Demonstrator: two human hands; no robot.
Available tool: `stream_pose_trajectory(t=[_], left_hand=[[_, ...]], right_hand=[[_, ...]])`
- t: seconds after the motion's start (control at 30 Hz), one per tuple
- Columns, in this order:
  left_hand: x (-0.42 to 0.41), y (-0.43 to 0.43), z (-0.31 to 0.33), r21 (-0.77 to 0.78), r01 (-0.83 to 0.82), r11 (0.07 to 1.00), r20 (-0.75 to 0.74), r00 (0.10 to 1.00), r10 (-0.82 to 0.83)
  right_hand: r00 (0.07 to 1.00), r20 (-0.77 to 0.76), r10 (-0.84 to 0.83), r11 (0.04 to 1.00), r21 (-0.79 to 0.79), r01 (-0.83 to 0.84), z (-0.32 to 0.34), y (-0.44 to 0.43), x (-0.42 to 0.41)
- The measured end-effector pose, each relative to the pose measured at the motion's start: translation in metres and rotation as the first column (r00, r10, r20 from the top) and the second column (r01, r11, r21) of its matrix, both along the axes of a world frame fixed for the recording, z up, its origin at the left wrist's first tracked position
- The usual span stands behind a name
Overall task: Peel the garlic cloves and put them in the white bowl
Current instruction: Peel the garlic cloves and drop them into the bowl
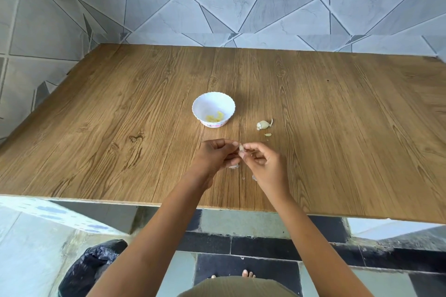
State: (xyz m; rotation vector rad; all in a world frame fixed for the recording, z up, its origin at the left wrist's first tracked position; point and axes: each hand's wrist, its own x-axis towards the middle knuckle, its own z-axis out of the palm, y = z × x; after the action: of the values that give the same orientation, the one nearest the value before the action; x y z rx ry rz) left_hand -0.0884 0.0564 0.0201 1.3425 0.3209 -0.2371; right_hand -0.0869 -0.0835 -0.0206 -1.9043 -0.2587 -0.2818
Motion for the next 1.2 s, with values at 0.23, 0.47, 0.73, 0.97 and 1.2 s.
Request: stream_pose_trajectory(t=[0.23,0.47,0.73,0.97,1.2], left_hand=[[0.0,-0.002,0.006,-0.022,0.033,0.999,0.001,0.999,-0.033],[-0.003,-0.002,0.003,0.003,0.02,1.0,0.038,0.999,-0.02],[0.0,-0.003,0.005,-0.073,-0.003,0.997,0.001,1.0,0.003],[0.001,-0.002,0.005,-0.207,-0.028,0.978,-0.011,1.0,0.026],[0.001,-0.006,0.003,-0.233,-0.038,0.972,-0.037,0.999,0.03]], right_hand=[[0.994,0.081,-0.066,0.997,-0.023,0.068,0.0,-0.003,0.004],[0.99,0.116,-0.076,0.996,-0.047,0.081,0.001,-0.002,0.005],[0.977,-0.21,-0.023,0.958,0.276,0.082,0.005,0.003,0.003],[0.965,-0.261,-0.016,0.984,0.168,0.062,0.002,-0.007,-0.003],[0.917,-0.378,0.123,0.895,0.442,0.063,0.014,-0.002,0.0]])
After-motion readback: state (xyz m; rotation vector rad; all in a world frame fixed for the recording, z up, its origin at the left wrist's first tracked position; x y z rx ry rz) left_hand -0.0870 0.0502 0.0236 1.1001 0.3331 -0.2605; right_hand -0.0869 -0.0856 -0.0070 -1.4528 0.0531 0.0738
